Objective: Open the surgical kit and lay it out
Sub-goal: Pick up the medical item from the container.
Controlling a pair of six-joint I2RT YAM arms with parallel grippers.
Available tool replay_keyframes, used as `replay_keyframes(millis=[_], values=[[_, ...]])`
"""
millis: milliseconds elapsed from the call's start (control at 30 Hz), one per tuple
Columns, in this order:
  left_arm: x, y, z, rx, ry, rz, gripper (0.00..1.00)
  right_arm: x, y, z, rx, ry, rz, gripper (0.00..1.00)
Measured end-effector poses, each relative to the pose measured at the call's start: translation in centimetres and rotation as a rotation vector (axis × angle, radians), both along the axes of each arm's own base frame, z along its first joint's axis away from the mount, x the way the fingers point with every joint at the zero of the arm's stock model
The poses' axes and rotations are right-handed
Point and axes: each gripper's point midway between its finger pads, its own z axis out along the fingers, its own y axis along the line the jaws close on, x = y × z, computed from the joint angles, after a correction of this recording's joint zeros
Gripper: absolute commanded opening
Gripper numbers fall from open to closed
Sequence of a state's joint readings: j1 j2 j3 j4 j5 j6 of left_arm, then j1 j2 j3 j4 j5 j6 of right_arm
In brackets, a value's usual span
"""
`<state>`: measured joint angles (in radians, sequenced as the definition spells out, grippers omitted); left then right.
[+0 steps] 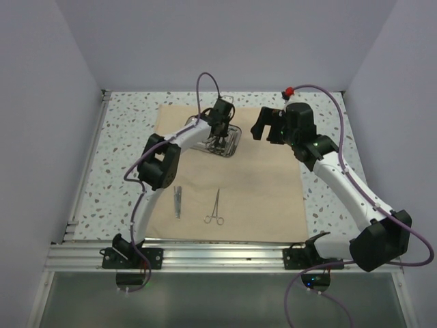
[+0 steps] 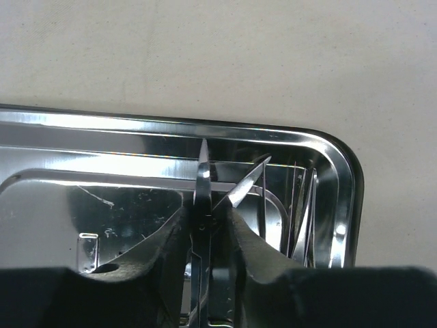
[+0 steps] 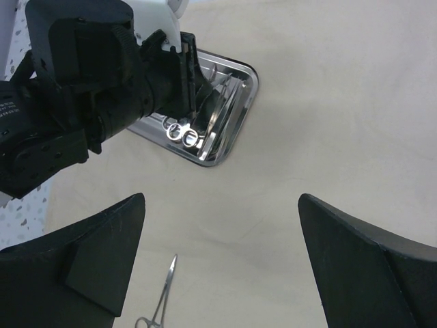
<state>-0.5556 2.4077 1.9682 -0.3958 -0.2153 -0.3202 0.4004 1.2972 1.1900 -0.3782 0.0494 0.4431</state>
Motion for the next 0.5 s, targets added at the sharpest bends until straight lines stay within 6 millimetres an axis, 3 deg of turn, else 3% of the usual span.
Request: replay_keyframes(millis=[33,200,500], values=[[0.0,-0.1,0.0,0.011,-0.002,0.000,0.19,0.0,0.0,0.0,-0.001,-0.001,0.002,0.98],[-0.1,0.0,-0.1,0.047,-0.011,0.012,0.00,-0.3,0.1,0.3,-0.005,-0.012,0.021,0.99],[0.3,0.7,0.1,0.092,-0.034,0.050,0.00,-1.2,-0.3,0.1,-0.009,-0.025,0.029,0.98]])
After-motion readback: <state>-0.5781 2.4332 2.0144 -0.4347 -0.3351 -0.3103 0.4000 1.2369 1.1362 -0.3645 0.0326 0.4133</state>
